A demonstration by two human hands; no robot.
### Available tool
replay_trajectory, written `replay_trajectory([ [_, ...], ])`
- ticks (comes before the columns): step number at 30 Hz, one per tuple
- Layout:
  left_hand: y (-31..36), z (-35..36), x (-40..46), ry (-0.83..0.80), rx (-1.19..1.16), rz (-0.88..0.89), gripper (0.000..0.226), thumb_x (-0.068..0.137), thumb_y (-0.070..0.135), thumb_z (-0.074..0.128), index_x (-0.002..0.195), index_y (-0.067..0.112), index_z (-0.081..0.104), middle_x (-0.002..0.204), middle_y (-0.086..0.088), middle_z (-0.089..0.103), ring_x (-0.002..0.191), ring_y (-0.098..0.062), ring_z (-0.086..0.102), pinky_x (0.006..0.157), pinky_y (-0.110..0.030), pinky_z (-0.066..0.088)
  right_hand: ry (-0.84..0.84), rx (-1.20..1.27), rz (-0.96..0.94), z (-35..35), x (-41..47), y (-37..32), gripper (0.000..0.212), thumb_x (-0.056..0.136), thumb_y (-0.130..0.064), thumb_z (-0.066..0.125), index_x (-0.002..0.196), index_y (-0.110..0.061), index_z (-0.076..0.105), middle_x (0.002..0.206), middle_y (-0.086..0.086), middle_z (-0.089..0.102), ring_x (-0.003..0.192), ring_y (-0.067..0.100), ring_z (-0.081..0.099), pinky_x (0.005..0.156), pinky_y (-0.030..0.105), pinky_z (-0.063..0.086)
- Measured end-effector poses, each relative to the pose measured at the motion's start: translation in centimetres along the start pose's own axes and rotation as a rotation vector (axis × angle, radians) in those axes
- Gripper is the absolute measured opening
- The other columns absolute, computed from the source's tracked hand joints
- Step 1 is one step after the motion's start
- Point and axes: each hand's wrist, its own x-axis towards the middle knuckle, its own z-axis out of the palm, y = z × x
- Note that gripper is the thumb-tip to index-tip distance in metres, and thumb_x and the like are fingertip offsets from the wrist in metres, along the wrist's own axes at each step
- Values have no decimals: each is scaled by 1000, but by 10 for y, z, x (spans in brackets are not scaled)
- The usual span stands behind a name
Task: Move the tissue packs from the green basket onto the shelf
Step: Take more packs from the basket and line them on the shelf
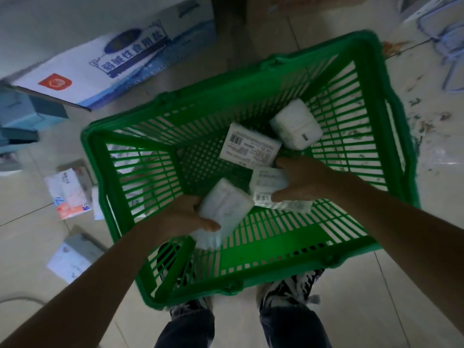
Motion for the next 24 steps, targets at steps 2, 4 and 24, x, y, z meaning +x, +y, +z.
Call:
replay_trajectory([
  [2, 5, 4, -2, -19, -27, -10, 71, 62, 28, 100, 126, 23, 72, 115, 5, 78, 106, -17, 75, 92, -39, 64, 38, 103, 42, 0, -10, 2, 75, 46, -85, 58, 104, -40, 43, 100, -11, 58, 84, 16, 57, 55, 24, 34],
  [4, 11, 9, -9, -27, -78, -3, 80, 57, 29, 98, 130, 22, 67, 126, -3, 75, 113, -22, 72, 99, -49, 60, 92, 188, 87, -2, -21, 5, 86, 47, -85, 58, 120, -42, 47, 100, -15, 53, 85, 16, 58, 60, 26, 40],
  [24, 94, -9, -178, 7, -551, 201, 66, 66, 20, 96, 127, 9, 71, 122, -13, 79, 111, -35, 76, 94, -46, 59, 390, 1221, 54, -103, -173, -79, 32, 92, -35, 71, 123, -25, 69, 99, -5, 82, 85, 11, 79, 68, 23, 59],
])
